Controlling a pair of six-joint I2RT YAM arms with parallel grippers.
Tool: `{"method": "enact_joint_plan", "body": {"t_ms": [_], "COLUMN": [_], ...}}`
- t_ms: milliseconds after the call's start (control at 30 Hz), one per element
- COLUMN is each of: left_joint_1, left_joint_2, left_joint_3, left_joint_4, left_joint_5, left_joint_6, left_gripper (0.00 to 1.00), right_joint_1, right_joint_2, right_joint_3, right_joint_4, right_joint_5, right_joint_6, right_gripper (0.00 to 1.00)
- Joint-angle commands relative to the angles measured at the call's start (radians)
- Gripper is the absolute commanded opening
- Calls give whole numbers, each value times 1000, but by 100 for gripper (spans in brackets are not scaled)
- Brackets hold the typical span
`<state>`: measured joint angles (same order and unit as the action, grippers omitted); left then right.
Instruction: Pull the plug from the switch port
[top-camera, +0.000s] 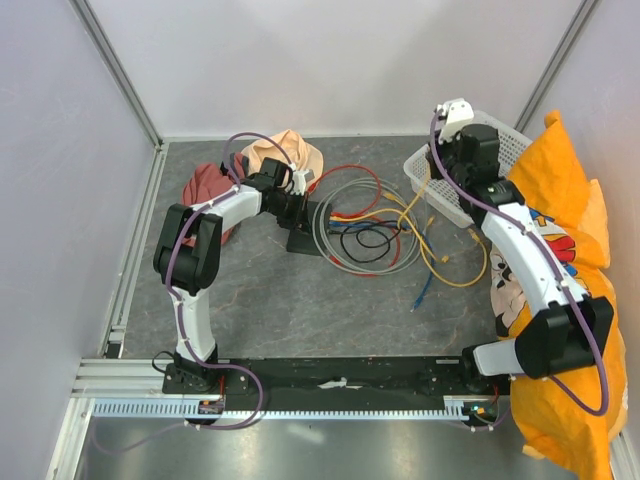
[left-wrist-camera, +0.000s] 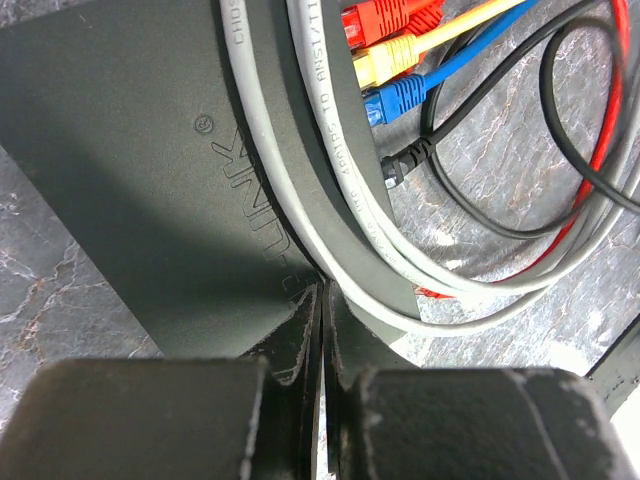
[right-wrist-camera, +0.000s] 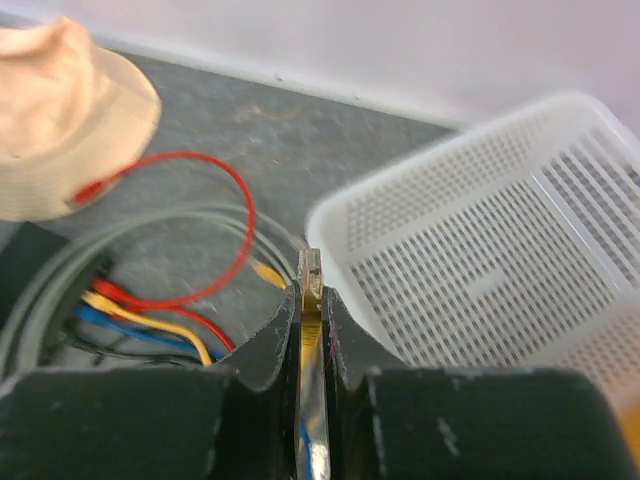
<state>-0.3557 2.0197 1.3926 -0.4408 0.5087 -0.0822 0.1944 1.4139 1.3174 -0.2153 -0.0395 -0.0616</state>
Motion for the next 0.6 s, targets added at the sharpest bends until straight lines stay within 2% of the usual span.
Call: {"method": "enact_joint_plan", "body": {"t_ms": [0, 100, 300, 367, 500, 533, 567], "left_joint_1": [-8, -8, -6, -8, -11, -12, -12], "left_joint_2": [103, 106, 111, 112, 109, 108, 106], "left_joint_3": [-30, -24, -24, -21, -21, -24, -26], "left_joint_4": [-42, -45, -41, -38, -32, -29, -29], "left_joint_5": [-151, -150, -148, -148, -148, -148, -148], "left_joint_6": [30, 29, 21, 18, 18, 18, 18], "left_gripper": [4, 4, 4, 4, 4, 4, 4], "right_joint_1": [-9, -36, -64, -66, -69, -67, -67], "right_joint_2": [-88, -105, -67, -49, 23, 25, 26], "right_joint_3": [-134, -237, -363, -403, -408, -400, -377], "right_joint_4": [-102, -116, -142, -139, -174, -176, -177], "right_joint_5": [203, 250, 164, 149, 96, 61, 52], "right_joint_6": [-79, -89, -145, -168, -185, -190, -185], "right_gripper": [0, 0, 0, 12, 22, 39, 51]}}
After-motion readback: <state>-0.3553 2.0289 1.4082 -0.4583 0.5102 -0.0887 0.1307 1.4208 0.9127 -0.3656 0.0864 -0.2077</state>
